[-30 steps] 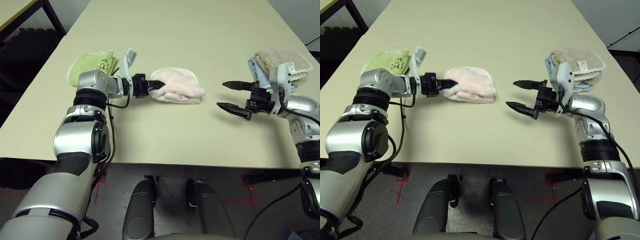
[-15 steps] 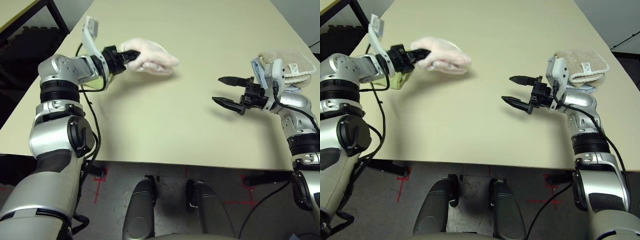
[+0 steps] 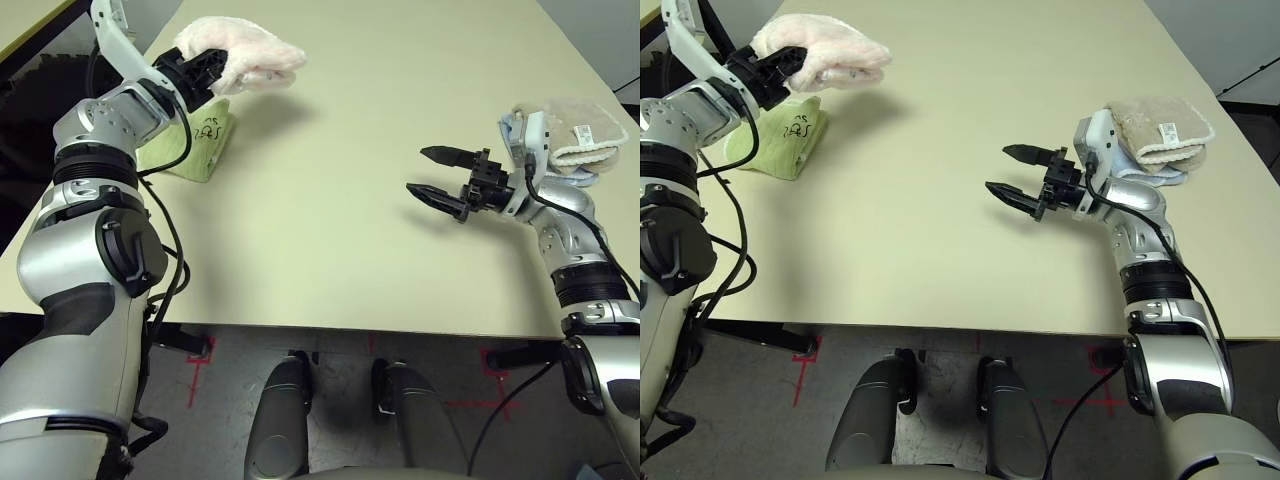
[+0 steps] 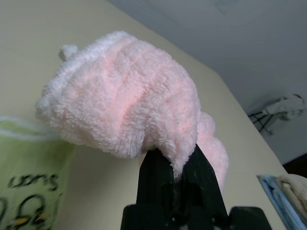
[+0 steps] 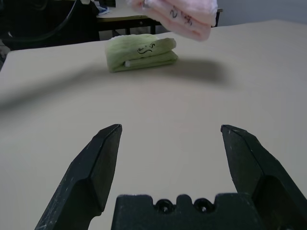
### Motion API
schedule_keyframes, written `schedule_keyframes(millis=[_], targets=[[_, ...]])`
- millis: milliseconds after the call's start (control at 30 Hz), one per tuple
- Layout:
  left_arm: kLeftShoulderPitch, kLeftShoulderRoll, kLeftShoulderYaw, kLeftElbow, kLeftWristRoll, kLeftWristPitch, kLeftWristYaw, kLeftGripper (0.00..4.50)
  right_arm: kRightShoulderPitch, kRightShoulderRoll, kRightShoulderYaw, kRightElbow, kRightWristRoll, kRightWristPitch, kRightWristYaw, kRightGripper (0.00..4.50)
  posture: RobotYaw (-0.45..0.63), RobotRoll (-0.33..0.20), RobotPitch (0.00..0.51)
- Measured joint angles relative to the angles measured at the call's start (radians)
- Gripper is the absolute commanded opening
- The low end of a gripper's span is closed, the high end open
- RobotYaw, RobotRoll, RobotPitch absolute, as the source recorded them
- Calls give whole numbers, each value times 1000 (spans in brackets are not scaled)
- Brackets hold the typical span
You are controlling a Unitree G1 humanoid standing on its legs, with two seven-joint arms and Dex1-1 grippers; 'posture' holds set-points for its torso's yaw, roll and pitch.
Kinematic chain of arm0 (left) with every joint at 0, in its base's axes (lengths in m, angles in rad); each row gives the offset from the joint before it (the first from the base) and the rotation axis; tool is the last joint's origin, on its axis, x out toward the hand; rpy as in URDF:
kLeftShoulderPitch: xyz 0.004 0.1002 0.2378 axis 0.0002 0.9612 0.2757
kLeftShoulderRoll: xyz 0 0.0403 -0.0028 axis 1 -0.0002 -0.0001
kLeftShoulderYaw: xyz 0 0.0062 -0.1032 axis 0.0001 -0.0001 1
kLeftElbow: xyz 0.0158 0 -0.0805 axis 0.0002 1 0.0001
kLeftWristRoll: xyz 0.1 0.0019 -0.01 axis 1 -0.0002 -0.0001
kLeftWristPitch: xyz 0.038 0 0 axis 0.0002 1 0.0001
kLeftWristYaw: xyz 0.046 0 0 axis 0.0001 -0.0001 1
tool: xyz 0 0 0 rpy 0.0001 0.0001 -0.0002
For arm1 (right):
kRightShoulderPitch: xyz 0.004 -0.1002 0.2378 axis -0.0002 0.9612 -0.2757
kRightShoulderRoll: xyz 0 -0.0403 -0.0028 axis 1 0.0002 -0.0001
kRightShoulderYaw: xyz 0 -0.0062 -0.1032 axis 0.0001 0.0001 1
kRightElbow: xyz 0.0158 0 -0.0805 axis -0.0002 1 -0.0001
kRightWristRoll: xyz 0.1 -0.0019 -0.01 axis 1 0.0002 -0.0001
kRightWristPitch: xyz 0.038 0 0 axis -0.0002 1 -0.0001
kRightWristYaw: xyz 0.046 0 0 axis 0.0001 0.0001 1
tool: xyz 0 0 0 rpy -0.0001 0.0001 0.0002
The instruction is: Fold the towel and set it aside.
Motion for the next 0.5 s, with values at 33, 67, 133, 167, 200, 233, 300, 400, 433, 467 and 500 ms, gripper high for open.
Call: schedule_keyframes(millis=[33, 67, 133, 167, 200, 233, 300, 400, 433, 467, 500], targets=[[4, 4, 6, 3, -1, -4, 4, 17, -2, 3, 0, 0, 0, 2, -2, 4500, 119, 0, 164], [6, 8, 10, 5, -1, -9, 8, 17, -4, 5, 0, -2, 0, 4, -2, 4500, 120, 0, 163], [6, 14, 18, 5, -3, -27, 15, 17, -5, 9, 0, -7, 0, 5, -2, 4500, 121, 0, 163], [6, 15, 27, 5, -6, -38, 20, 17, -5, 9, 0, -9, 0, 5, -2, 4500, 121, 0, 162], [7, 16, 38, 5, -12, -55, 29, 17, -5, 9, 1, -10, 0, 7, -2, 4500, 120, 0, 163], [9, 17, 49, 5, -15, -67, 37, 17, -5, 9, 1, -11, 0, 7, -2, 4500, 119, 0, 163], [16, 18, 66, 5, -21, -97, 53, 17, -5, 9, 1, -15, 0, 11, -1, 4500, 117, 0, 164], [35, 18, 88, 8, -24, -136, 75, 17, -5, 9, 1, -29, 0, 13, -1, 4500, 111, 0, 165], [38, 18, 94, 9, -26, -141, 82, 17, -5, 9, 1, -33, 0, 14, 0, 4500, 110, 0, 164], [41, 18, 97, 9, -30, -147, 88, 17, -4, 9, 1, -35, 0, 16, 0, 4500, 110, 0, 163], [44, 18, 102, 9, -34, -151, 92, 17, -3, 9, 1, -38, 0, 19, 0, 4500, 110, 0, 163]])
